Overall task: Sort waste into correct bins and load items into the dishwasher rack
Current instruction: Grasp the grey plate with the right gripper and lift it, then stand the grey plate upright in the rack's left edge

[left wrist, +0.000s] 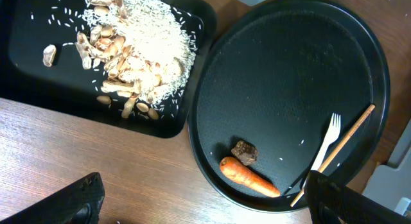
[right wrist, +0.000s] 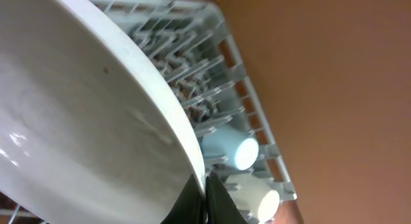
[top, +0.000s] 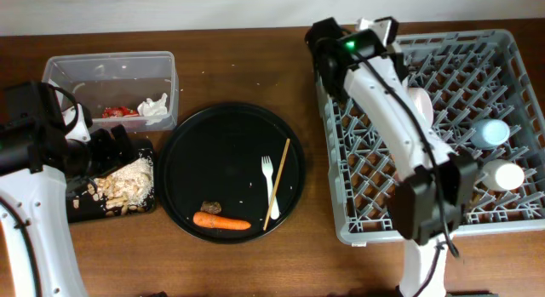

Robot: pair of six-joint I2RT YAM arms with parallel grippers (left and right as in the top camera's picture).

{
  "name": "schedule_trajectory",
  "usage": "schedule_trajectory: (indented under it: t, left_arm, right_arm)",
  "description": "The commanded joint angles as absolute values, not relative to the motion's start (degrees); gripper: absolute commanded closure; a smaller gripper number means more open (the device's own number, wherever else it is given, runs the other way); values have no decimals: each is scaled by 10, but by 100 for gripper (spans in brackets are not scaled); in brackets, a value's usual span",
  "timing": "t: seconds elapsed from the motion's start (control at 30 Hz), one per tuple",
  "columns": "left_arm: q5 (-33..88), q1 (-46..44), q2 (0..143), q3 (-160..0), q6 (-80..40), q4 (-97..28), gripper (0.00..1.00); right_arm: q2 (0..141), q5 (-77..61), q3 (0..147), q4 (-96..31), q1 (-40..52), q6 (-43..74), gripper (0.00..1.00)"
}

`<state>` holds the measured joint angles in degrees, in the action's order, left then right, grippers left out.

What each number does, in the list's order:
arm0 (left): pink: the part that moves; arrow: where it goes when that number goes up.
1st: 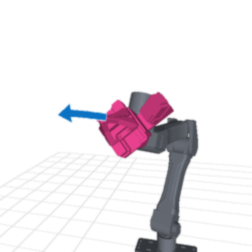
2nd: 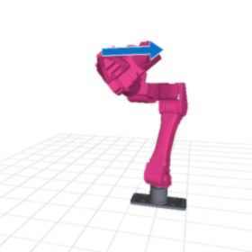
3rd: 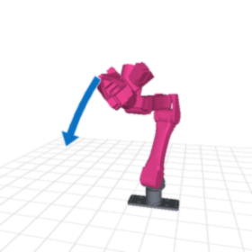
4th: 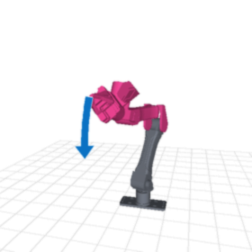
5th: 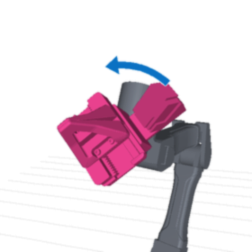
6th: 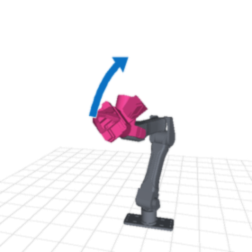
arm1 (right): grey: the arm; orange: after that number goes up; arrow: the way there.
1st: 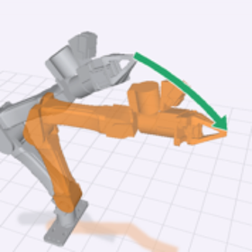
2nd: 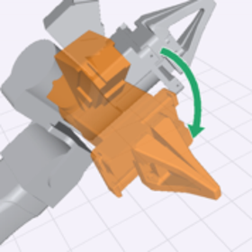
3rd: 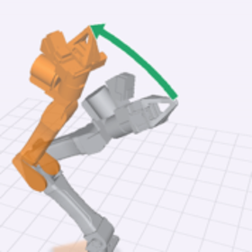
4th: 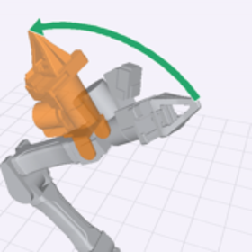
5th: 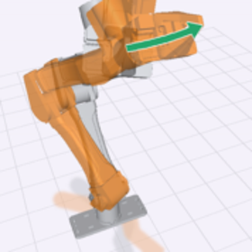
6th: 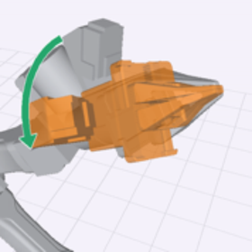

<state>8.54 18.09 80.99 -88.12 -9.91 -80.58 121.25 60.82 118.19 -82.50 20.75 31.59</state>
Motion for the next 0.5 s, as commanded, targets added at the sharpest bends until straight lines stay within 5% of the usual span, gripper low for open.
schedule_trajectory:
  t: [0.0, 0.17, 0.2, 0.27, 0.3, 0.43, 0.47]
  left_arm:
    - [85, 184, 806, -882, -96, -807, 1]
    - [85, 184, 806, -882, -96, -805, 1]
    - [85, 184, 806, -882, -96, -805, 1]
    - [85, 184, 806, -882, -96, -805, 1]
    - [85, 184, 806, -882, -96, -805, 1]
    - [85, 184, 806, -882, -96, -806, 1]
    - [85, 184, 806, -882, -96, -806, 1]
  right_arm:
    - [1243, 582, 1181, -829, 206, 340, 96]
    - [1248, 502, 1181, -851, 262, 339, 92]
    - [1248, 474, 1181, -851, 274, 339, 85]
    - [1247, 428, 1181, -872, 307, 340, 56]
    - [1244, 435, 1181, -893, 320, 340, 33]
    - [1141, 427, 1182, -924, 290, 370, 29]
    - [1082, 401, 1182, -919, 259, 369, 22]
